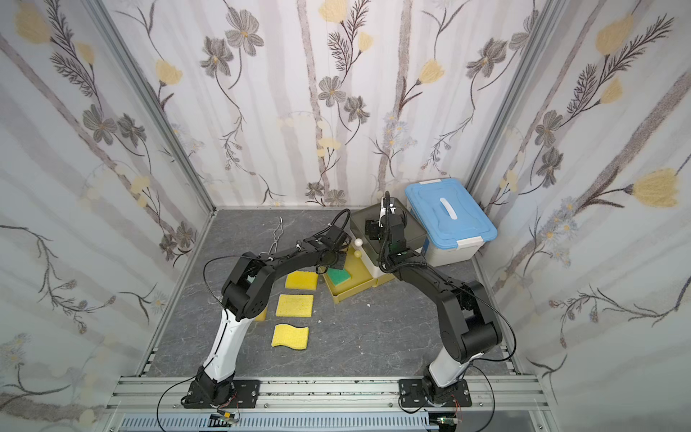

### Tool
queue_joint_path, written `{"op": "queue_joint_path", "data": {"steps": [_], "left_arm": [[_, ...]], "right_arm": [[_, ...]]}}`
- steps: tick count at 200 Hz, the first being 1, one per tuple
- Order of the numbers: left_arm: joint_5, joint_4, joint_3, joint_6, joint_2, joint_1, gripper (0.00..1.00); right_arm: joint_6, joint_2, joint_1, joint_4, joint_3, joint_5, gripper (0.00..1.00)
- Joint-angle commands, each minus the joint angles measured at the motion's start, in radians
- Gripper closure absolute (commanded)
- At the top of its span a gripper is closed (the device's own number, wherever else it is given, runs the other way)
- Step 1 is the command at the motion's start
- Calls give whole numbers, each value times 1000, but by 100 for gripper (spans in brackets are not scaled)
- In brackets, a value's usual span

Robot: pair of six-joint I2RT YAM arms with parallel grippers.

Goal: Take the sponge out of the drawer
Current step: Pick up the sponge from the drawer, then place the sponge at the center of the board.

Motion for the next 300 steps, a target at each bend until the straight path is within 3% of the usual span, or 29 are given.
{"op": "queue_joint_path", "data": {"steps": [1, 64, 121, 144, 193, 244, 300], "left_arm": [[-21, -69, -30, -13, -47, 1, 100], [37, 105, -164, -74, -224, 2, 100], [-113, 47, -264, -124, -405, 27, 100], [-171, 14, -393, -163, -516, 50, 100], [-264, -62, -666, -301, -780, 82, 100], [-333, -254, -912, -493, -1140, 90, 100], [-335, -332, -1118, -711, -1270, 92, 100]], "right_arm": [[107, 37, -4, -363, -25, -43, 14], [109, 46, -4, -360, -25, -51, 14], [111, 55, -4, -343, -21, -66, 14], [111, 62, -4, -335, -21, -72, 14], [115, 84, -4, -324, -7, -90, 14], [116, 114, -4, -312, 14, -107, 15], [114, 121, -2, -298, 24, -125, 15]]}}
